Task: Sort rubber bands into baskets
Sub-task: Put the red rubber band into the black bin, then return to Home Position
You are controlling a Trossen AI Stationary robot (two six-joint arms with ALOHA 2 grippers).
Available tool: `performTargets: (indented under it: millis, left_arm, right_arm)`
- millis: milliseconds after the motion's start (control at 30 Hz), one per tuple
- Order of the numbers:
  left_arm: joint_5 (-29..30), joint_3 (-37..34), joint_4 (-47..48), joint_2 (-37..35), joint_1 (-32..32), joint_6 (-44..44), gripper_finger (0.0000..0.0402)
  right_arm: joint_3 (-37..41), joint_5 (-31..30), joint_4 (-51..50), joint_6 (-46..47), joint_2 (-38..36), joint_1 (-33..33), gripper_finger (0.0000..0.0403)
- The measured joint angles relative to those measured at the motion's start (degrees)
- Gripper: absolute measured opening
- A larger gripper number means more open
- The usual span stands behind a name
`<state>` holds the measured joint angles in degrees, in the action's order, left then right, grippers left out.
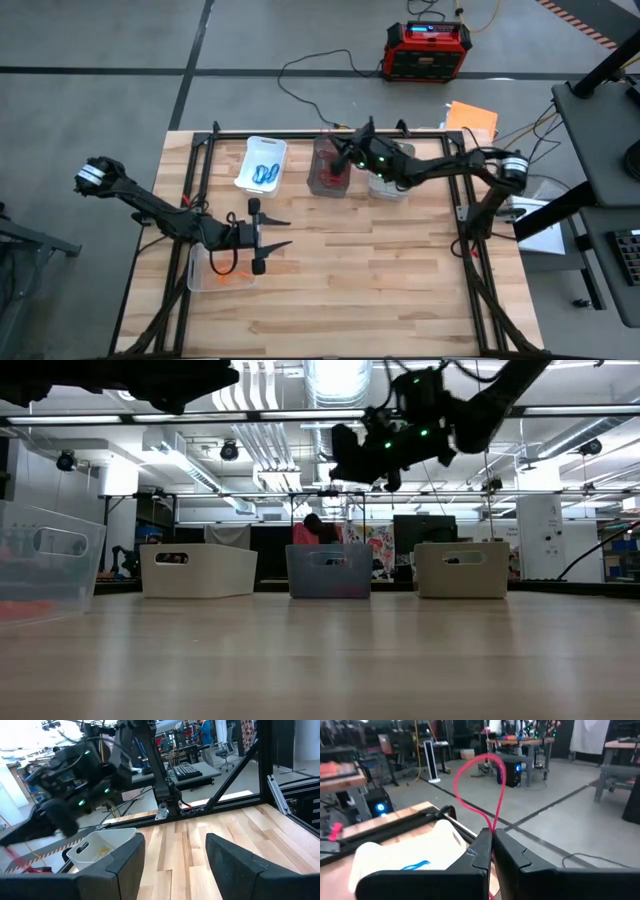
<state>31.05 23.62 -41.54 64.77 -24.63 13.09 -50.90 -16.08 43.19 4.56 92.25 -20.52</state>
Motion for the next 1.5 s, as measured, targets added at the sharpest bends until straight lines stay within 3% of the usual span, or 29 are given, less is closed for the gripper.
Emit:
performTargets:
  millis: [433, 667, 967, 1300, 1500]
  left_arm:
    - [0.0, 0.0, 0.5, 0.1, 0.0, -5.1, 0.0194]
    - [0.0, 0.0, 0.5, 0.2, 0.0, -5.9, 0.0194]
    - [0.0, 0.0, 1.0, 0.2, 0.0, -6.6, 0.0194]
    - [-0.5, 0.0, 0.2, 0.2, 0.1, -7.9, 0.0194]
    - [-11.4, -0.6, -2.4, -1.4, 6.1, -3.5, 0.0194]
  right_arm:
    - [-17.2, -3.7, -23.6, 11.1, 11.0, -1.8, 0.0018]
    - [-20.0, -3.4, -33.6, 13.5, 11.0, -1.8, 0.0083]
    - [-20.1, -3.0, -36.2, 8.0, 7.9, 1.1, 0.0165]
    - [-16.3, -2.8, -35.1, -5.2, 1.7, 14.0, 0.0178]
    - [-6.5, 0.3, -21.2, -8.1, -0.9, 20.0, 0.0178]
